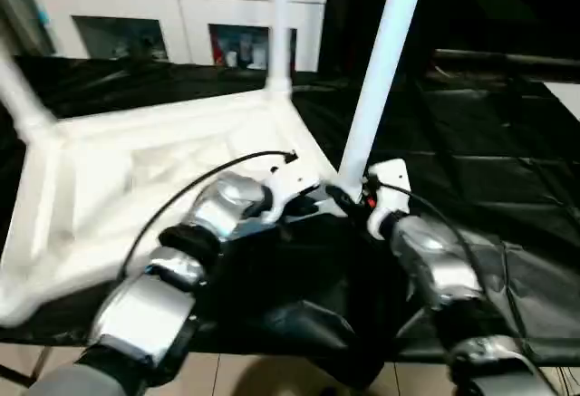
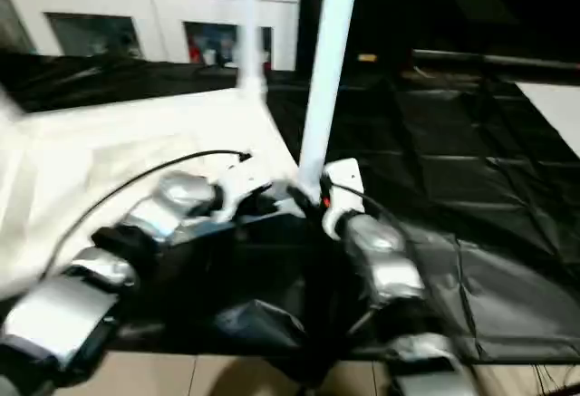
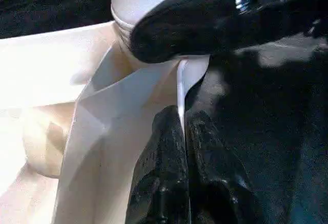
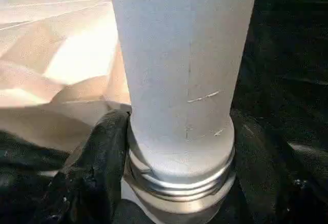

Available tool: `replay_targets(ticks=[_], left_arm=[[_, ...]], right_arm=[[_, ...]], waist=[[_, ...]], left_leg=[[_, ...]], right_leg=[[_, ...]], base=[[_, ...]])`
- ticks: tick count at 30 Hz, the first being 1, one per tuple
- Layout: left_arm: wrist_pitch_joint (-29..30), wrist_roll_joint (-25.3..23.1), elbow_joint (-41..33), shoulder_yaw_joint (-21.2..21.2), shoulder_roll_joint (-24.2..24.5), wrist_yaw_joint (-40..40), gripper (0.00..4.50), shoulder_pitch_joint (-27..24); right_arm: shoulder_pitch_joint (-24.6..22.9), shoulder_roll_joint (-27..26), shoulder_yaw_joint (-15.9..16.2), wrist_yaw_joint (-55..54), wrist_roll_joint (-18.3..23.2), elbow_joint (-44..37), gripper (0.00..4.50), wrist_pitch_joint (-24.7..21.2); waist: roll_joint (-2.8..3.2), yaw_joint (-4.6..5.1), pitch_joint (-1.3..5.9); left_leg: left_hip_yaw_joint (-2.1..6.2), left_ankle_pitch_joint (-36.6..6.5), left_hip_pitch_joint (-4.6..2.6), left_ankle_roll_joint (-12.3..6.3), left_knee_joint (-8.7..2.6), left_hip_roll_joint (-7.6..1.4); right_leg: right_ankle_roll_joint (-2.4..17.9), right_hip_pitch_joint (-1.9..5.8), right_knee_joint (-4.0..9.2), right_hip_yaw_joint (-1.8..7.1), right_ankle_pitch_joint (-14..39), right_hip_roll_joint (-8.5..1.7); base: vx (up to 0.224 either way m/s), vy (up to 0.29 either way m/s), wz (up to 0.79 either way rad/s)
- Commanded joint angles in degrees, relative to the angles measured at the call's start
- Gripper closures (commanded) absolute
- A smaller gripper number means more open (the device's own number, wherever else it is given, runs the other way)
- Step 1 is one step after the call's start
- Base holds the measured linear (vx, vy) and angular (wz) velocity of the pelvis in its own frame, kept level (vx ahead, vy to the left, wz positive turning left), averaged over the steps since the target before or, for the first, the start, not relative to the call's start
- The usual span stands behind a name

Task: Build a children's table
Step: Rotate leg to tighten

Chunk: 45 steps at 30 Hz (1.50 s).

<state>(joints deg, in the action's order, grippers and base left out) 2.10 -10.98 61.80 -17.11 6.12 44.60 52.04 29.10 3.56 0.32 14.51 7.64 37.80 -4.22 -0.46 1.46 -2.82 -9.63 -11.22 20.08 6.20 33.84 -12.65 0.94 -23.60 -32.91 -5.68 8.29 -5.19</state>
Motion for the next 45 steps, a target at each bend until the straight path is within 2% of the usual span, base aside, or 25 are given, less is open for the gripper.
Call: replay_targets(ticks=[1,2,4,5,6,9,10,13,14,15,16,17,18,19,20,22,27,28,31,33,37,39,41,42,45], left_arm=[[0.9,-0.9,1.7,0.0,0.0,-1.2,4.5,0.2],[0.4,-1.4,2.4,-0.2,0.0,-0.5,4.5,0.5],[0.2,-1.6,2.7,-0.3,0.1,-0.1,4.5,0.6],[0.2,-1.6,2.7,-0.3,0.1,-0.1,4.5,0.7],[-0.6,-1.8,3.3,-0.7,0.4,1.1,4.5,0.8],[-1.6,-1.7,3.1,-1.1,0.7,2.8,4.5,0.7],[-2.3,-1.7,2.7,-1.3,1.1,3.9,4.5,0.5],[-4.2,-1.6,1.7,-1.9,2.0,6.0,4.5,0.0],[-4.9,-1.2,0.9,-2.1,2.5,8.6,4.5,-0.4],[-6.0,-1.0,0.3,-2.4,2.9,10.8,4.5,-0.7],[-6.0,-1.0,0.3,-2.4,2.9,10.8,4.5,-0.7],[-7.0,-0.6,-0.7,-3.0,3.7,14.4,4.5,-1.3],[-8.7,0.4,-2.4,-3.7,4.9,20.6,4.5,-2.4],[-8.8,0.6,-2.7,-3.9,5.1,21.8,4.5,-2.6],[-10.6,1.4,-4.7,-4.8,6.7,27.8,4.5,-3.6],[-11.6,1.5,-5.0,-5.0,7.3,29.4,4.5,-3.8],[-12.1,1.7,-5.4,-4.7,8.1,30.8,4.5,-3.8],[-12.0,1.7,-5.6,-4.6,8.2,30.8,4.5,-3.8],[-11.8,1.7,-5.9,-4.6,8.2,30.8,4.5,-3.9],[-11.5,2.0,-6.8,-4.6,8.5,31.6,4.5,-4.3],[-11.6,2.1,-6.8,-4.4,8.8,32.6,4.5,-4.6],[-11.6,2.2,-6.8,-4.4,8.8,32.7,4.5,-4.7],[-11.5,2.2,-6.9,-4.4,8.8,32.9,4.5,-4.8],[-11.2,2.4,-7.1,-4.3,8.8,33.1,4.5,-4.9],[-10.7,2.4,-7.5,-4.1,9.0,33.1,4.5,-5.3]], right_arm=[[-0.4,-0.5,-0.8,-1.9,-0.7,2.2,1.86,-1.1],[-0.5,-1.1,0.5,2.6,-0.1,0.8,1.86,-0.2],[-0.8,-1.1,0.8,5.0,0.5,-0.3,1.86,0.3],[-0.9,-1.0,0.9,5.4,0.7,-0.5,1.51,0.3],[-1.9,0.4,1.6,9.7,1.8,-3.8,1.3,1.1],[-2.5,2.1,1.9,11.5,1.7,-5.4,1.16,1.7],[-2.7,3.2,2.1,12.4,1.5,-6.0,0.95,1.6],[-3.3,6.3,3.1,16.3,1.9,-8.0,0.74,-0.1],[-4.0,8.4,4.1,19.7,1.9,-9.5,0.74,-0.6],[-4.6,9.7,4.6,22.1,1.9,-10.4,0.74,-0.7],[-4.6,9.7,4.6,22.1,1.9,-10.4,0.74,-0.7],[-5.4,11.8,5.6,26.1,2.0,-11.8,0.74,-0.5],[-6.4,14.1,6.6,30.5,2.2,-13.4,0.74,-0.4],[-6.6,14.6,6.8,31.3,2.2,-13.7,0.74,-0.3],[-7.6,17.1,7.9,35.9,2.2,-15.0,0.74,0.1],[-7.9,18.2,8.5,37.9,2.0,-15.4,0.74,0.4],[-7.0,19.1,9.7,39.3,0.7,-13.9,0.74,1.4],[-6.8,19.0,9.9,39.6,0.9,-13.9,0.74,1.2],[-6.4,18.4,9.8,39.8,1.5,-13.7,0.74,0.6],[-6.5,18.4,9.7,40.6,2.1,-14.3,1.0,0.0],[-6.6,18.5,9.7,42.5,2.8,-14.6,1.11,-0.5],[-6.7,18.4,9.6,43.0,3.0,-14.6,1.45,-0.5],[-6.7,18.4,9.5,43.0,3.0,-14.5,1.45,-0.5],[-6.7,18.2,9.4,43.0,3.2,-14.4,1.45,-0.5],[-6.7,17.8,9.4,43.1,3.5,-14.1,1.73,-0.7]], waist=[[0.47,0.2,3.41],[0.83,0.21,3.53],[0.69,0.19,3.61],[0.7,0.15,3.61],[1.34,0.12,3.62],[0.96,-0.27,3.83],[0.92,-0.18,3.83],[1.04,-0.34,3.95],[0.98,-0.39,3.94],[2.19,-0.31,3.92],[1.36,-0.1,3.94],[1.59,-0.09,4.0],[1.41,-0.2,4.05],[1.16,-0.26,4.07],[1.35,-0.47,4.04],[1.63,-0.57,4.07],[1.57,-1.03,3.89],[1.28,-1.09,3.95],[1.49,-1.1,3.95],[1.46,-1.22,4.09],[1.61,-1.3,4.25],[1.66,-1.42,4.26],[1.6,-1.5,4.25],[1.07,-1.54,4.25],[1.28,-1.78,4.15]], left_leg=[[-0.16,-18.9,0.19,-3.34,-3.88,0.78],[-0.14,-18.9,0.21,-3.67,-3.92,0.71],[-0.17,-18.7,0.33,-4.05,-3.98,0.61],[-0.15,-18.3,0.4,-4.14,-4.01,0.53],[-0.18,-18.5,0.28,-4.27,-4.06,0.47],[-0.41,-16.6,0.31,-5.22,-3.97,0.3],[-0.37,-15.7,0.76,-5.45,-3.99,0.35],[-0.49,-14.1,0.59,-5.85,-3.78,0.36],[-0.47,-13.2,0.83,-6.26,-3.79,0.34],[-0.4,-13.2,0.72,-6.22,-3.81,0.28],[-0.55,-13.4,0.8,-6.6,-3.69,0.24],[-0.54,-13.3,0.72,-6.48,-3.67,0.29],[-0.56,-12.9,0.77,-6.88,-3.62,0.28],[-0.55,-12.8,0.79,-7.19,-3.66,0.24],[-0.58,-11.9,0.92,-8.08,-3.61,0.15],[-0.65,-12.4,0.53,-8.08,-3.65,-0.06],[-0.8,-13.8,0.22,-6.46,-3.78,-0.15],[-0.8,-13.3,0.32,-6.34,-3.78,-0.16],[-0.71,-12.7,0.57,-6.33,-3.81,-0.12],[-0.7,-11.6,0.63,-6.52,-3.71,-0.15],[-0.68,-10.0,0.68,-7.13,-3.62,-0.27],[-0.77,-9.5,0.6,-7.43,-3.55,-0.27],[-0.82,-9.9,0.58,-7.37,-3.52,-0.22],[-0.87,-10.1,0.63,-7.32,-3.51,-0.21],[-0.83,-10.0,0.6,-7.14,-3.54,-0.19]], right_leg=[[5.8,2.58,6.08,1.21,31.8,-1.96],[6.2,2.71,5.96,1.26,30.6,-1.95],[6.9,2.85,5.79,1.36,28.7,-1.91],[7.3,2.92,5.63,1.44,27.9,-1.99],[8.3,2.97,5.49,1.54,25.9,-1.93],[10.5,3.21,4.87,1.96,20.5,-1.96],[11.1,3.59,4.48,1.94,19.5,-2.01],[11.7,3.66,4.44,1.99,18.5,-2.08],[12.0,3.96,4.22,2.02,17.4,-2.05],[12.2,3.94,4.16,2.04,17.0,-2.1],[12.4,3.99,4.32,2.09,16.0,-1.91],[12.6,3.98,4.14,2.12,15.7,-1.93],[13.1,4.1,4.12,2.13,15.0,-1.95],[13.5,4.19,4.02,2.12,14.8,-1.97],[14.1,4.2,3.86,2.31,13.7,-2.06],[14.8,3.88,3.88,2.31,13.5,-1.99],[14.3,3.69,3.87,2.35,15.8,-2.04],[14.3,3.78,3.75,2.43,15.4,-2.05],[13.9,3.91,3.61,2.4,15.1,-2.06],[14.1,4.02,3.47,2.46,14.2,-2.16],[15.0,4.11,3.06,2.47,10.9,-2.12],[15.6,4.1,2.93,2.49,9.3,-2.09],[15.6,4.11,2.98,2.48,9.7,-2.09],[15.3,4.16,3.06,2.49,10.5,-2.12],[14.6,4.05,3.16,2.49,12.7,-2.21]], base=[[0.0,0.0,0.0],[0.0,0.0,0.0],[0.0,0.0,0.0],[0.0,0.0,0.0],[0.0,0.0,0.0],[0.0,0.0,0.0],[0.0,0.0,0.0],[0.0,0.0,0.0],[0.0,0.0,0.0],[0.0,0.0,0.0],[0.0,0.0,0.0],[0.0,0.0,0.0],[0.0,0.0,0.0],[0.0,0.0,0.0],[0.0,0.0,0.0],[0.0,0.0,0.0],[0.0,0.0,0.0],[0.0,0.0,0.0],[0.0,0.0,0.0],[0.0,0.0,0.0],[0.0,0.0,0.0],[0.0,0.0,0.0],[0.0,0.0,0.0],[0.0,0.0,0.0],[0.0,0.0,0.0]])
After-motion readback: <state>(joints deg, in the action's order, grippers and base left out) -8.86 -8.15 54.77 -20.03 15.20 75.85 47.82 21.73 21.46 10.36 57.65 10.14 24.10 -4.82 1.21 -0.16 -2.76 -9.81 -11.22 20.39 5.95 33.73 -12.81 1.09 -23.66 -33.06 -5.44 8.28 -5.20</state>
